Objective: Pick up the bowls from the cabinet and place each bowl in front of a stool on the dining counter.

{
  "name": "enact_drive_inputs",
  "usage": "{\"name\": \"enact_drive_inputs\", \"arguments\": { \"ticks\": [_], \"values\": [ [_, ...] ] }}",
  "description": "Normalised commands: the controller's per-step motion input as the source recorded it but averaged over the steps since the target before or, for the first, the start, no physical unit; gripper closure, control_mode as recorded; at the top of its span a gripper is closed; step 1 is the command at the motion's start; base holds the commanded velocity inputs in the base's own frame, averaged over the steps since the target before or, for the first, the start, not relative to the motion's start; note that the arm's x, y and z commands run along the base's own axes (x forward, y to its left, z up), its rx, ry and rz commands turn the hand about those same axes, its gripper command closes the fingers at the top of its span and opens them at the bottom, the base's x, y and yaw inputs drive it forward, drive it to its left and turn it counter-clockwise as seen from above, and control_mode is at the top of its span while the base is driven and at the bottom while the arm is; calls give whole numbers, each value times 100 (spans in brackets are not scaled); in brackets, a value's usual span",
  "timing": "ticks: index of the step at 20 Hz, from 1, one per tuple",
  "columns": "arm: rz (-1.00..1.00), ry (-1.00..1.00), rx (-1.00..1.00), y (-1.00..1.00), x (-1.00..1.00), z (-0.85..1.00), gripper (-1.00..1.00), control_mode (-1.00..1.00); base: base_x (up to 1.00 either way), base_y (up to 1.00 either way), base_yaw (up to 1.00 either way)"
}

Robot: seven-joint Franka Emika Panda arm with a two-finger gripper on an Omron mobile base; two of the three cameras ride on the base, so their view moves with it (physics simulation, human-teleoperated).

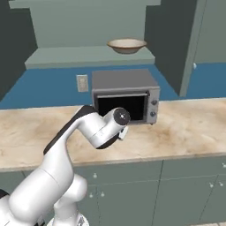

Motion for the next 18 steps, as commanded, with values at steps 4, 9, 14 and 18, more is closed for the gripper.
{"name": "enact_drive_inputs", "arguments": {
  "ticks": [4, 9, 14, 18],
  "values": [
    [0, 0, 0, 0, 0, 0, -100, 100, 12, -13, 46],
    [0, 0, 0, 0, 0, 0, -100, 100, 18, -29, 42],
    [0, 0, 0, 0, 0, 0, -100, 100, 5, -43, 35],
    [0, 0, 0, 0, 0, 0, -100, 100, 0, -51, 26]
  ]
}}
